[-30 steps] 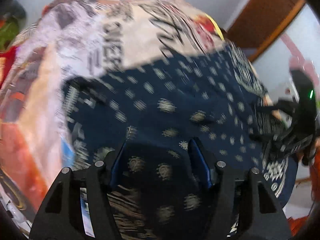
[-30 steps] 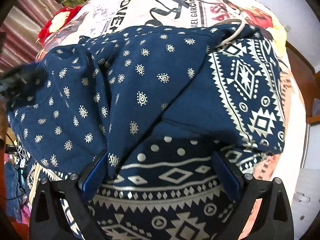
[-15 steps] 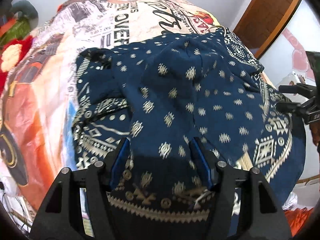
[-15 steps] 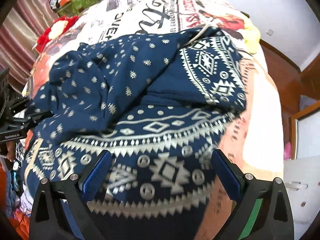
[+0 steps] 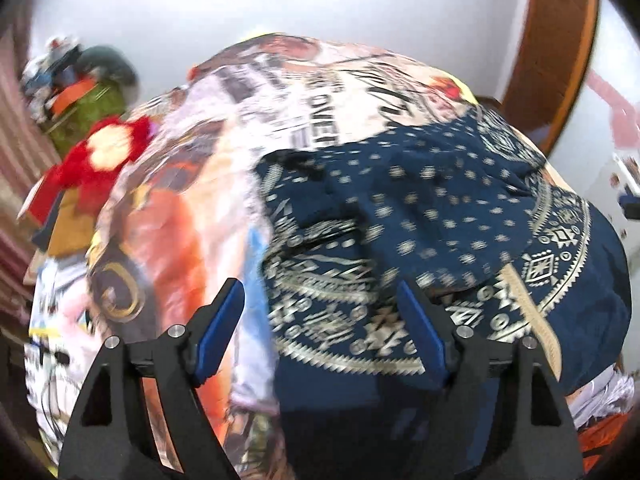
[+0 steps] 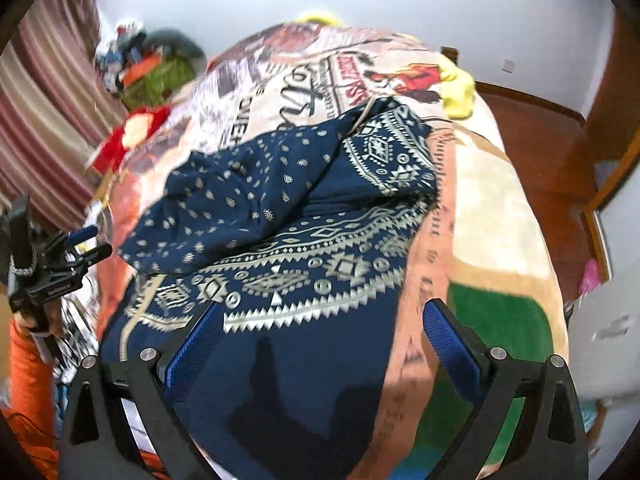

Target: Fold large clothes

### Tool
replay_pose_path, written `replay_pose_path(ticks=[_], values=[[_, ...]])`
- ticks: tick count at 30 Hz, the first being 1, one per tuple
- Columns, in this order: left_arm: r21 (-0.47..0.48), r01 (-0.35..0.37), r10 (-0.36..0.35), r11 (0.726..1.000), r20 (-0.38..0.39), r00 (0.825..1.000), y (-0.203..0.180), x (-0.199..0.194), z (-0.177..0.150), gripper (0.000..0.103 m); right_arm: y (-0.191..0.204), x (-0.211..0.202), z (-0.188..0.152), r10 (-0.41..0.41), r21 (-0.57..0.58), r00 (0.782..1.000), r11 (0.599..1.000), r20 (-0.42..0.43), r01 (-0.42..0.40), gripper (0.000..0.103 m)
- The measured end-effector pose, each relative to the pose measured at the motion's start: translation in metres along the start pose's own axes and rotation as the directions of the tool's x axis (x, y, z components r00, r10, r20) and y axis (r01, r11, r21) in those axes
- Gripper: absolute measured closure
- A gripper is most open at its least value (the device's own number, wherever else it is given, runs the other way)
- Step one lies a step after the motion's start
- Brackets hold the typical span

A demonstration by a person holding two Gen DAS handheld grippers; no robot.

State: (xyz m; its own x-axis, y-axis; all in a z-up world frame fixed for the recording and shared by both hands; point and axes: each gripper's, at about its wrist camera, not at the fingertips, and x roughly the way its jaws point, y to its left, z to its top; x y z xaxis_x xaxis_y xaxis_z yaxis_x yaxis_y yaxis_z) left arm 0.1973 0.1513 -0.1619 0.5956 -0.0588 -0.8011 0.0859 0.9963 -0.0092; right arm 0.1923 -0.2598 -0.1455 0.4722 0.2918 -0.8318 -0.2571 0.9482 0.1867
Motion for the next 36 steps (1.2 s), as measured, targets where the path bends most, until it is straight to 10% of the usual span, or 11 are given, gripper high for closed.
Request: replay_pose_path(ticks=[14, 28, 34, 36], values=[[-0.361, 0.036, -0.121, 0.932, -0.216, 0.969, 0.058, 0.037, -0.103, 0.024, -0.023, -0.030, -0.072, 0.092, 0.244, 0.994, 0.964, 0.059, -0.104, 0.005], [-0.612, 0.241, -0.415, 0.754, -0.159, 0.896, 0.062, 0.054, -0.131, 0.036, -0.011, -0.001, -0.092, 0.155, 0.242, 0.988, 0.958, 0.016, -0.155, 0.050], [-0.532, 0.304, -0.432, 0.790, -0.133, 0.892, 0.041, 0.044, -0.111, 0.056, -0.008, 0.004, -0.092, 0.139, 0.265, 0.988, 0.952, 0.064, -0.151, 0.077], [-0.502, 0.322, -0.435, 0.803, -0.125, 0.891, 0.033, 0.041, -0.102, 0.078, -0.003, 0.004, -0.088, 0.168, 0.246, 0.982, 0.952, 0.083, -0.184, 0.086]])
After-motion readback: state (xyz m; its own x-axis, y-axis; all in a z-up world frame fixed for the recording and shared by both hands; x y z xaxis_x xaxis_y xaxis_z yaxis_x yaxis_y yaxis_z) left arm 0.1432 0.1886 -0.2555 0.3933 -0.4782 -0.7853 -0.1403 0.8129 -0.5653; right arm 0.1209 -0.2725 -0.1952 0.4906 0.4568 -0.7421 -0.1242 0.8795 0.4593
